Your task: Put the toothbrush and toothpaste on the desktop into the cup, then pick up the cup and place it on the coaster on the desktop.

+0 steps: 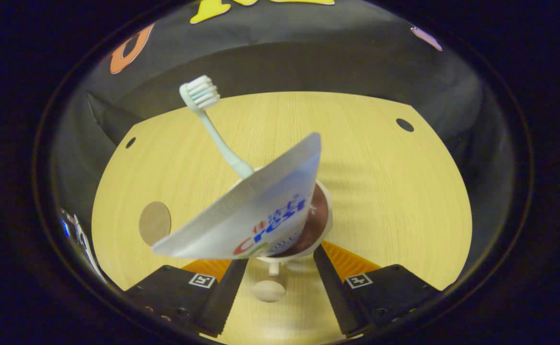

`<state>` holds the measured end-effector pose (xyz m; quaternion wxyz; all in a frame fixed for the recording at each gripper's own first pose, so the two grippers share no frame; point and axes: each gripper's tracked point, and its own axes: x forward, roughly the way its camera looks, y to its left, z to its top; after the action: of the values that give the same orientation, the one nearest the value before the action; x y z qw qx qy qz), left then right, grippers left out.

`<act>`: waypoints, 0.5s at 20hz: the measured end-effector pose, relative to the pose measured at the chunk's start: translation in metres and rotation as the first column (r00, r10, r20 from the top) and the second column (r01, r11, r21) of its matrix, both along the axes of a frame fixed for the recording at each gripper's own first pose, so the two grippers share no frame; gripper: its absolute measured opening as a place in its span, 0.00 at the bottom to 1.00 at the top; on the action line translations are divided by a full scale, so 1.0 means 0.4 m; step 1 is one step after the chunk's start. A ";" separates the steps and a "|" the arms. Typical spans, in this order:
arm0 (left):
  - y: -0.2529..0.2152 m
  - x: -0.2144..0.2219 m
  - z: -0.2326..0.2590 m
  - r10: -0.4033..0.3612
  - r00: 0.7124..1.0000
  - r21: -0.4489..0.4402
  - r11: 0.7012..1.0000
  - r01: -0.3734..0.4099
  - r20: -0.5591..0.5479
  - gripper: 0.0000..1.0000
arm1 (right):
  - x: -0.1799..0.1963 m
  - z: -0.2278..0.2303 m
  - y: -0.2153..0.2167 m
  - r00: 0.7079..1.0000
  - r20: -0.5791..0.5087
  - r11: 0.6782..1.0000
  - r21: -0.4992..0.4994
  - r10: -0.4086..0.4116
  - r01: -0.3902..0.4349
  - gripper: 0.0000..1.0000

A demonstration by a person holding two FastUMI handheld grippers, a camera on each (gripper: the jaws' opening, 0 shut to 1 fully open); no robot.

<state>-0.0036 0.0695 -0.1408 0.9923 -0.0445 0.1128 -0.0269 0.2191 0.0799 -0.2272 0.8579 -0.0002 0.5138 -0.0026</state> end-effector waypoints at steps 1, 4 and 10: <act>0.001 0.000 -0.007 -0.002 1.000 -0.007 1.000 0.002 -0.004 0.92 | 0.003 -0.002 0.000 1.000 -0.007 1.000 -0.012 0.002 -0.002 0.81; 0.004 0.007 -0.023 -0.001 1.000 -0.028 1.000 0.000 -0.024 0.92 | -0.004 -0.006 0.000 1.000 -0.003 0.999 -0.033 -0.015 0.015 0.80; 0.002 0.007 -0.041 -0.005 0.999 -0.040 0.999 0.003 -0.039 0.92 | -0.019 -0.018 0.005 1.000 -0.007 0.998 -0.060 -0.025 0.025 0.67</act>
<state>-0.0008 0.0702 -0.1571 0.9887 -0.0645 0.1316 -0.0304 0.2115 0.0819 -0.2344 0.8555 -0.0196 0.5167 -0.0287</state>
